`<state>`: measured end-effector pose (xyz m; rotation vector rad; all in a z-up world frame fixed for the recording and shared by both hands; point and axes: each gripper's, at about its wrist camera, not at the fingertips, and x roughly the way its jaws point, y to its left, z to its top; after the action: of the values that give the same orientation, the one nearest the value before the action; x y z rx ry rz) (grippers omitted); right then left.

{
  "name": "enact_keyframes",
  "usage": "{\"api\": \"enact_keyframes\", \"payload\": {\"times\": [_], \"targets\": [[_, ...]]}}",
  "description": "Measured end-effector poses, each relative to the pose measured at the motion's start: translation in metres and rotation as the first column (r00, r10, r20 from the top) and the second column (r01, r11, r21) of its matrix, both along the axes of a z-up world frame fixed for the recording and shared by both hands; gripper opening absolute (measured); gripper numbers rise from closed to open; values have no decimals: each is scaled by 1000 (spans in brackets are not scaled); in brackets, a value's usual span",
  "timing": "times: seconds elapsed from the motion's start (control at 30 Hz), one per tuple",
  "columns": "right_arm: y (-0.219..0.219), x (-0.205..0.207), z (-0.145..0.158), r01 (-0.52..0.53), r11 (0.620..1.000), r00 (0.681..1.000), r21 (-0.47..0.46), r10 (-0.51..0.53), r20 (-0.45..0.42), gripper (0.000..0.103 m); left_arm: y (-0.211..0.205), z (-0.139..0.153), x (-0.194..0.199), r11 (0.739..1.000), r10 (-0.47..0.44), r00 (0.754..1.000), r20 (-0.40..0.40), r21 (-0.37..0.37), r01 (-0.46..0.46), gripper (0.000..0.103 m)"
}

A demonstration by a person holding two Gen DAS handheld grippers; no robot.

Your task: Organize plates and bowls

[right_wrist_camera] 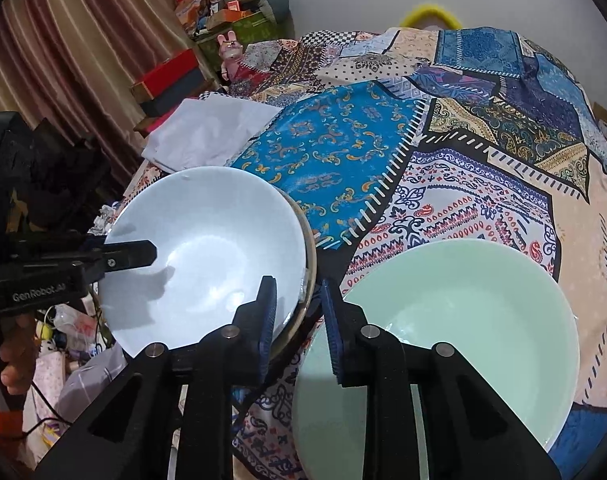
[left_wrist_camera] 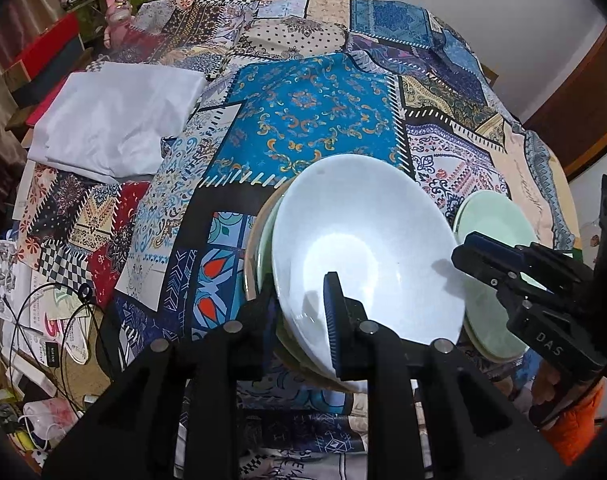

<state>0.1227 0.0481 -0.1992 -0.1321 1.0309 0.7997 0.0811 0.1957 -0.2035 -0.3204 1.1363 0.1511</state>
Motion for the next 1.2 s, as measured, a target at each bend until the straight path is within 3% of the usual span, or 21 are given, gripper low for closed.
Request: {"api": "enact_keyframes", "payload": {"times": [0.13,0.2,0.3,0.43,0.8,1.2], "targets": [[1,0,1,-2,1000,1000,3,2,3,26,2,4,-6,1000,0,1000,15,11,0,23],[3,0,2,-5,1000,1000,3,5,5,27,3,10,-12,999,8,999,51,48,-11,36],[6,3,1,-10,1000,1000,-1,10,5,27,4,15,-16,997,6,997,74,71,-12,45],[12,5,-3,-19,1000,1000,-11,19,-1,28,12,2,-17,998,20,999,35,59,-22,45],[21,8,-14,-35,999,999,-31,34,-36,28,21,-33,-20,997,48,999,-4,-66,-48,52],[35,9,-30,-58,996,995,-73,52,-81,32,14,-49,-15,990,25,1000,-11,-139,-27,48]]}}
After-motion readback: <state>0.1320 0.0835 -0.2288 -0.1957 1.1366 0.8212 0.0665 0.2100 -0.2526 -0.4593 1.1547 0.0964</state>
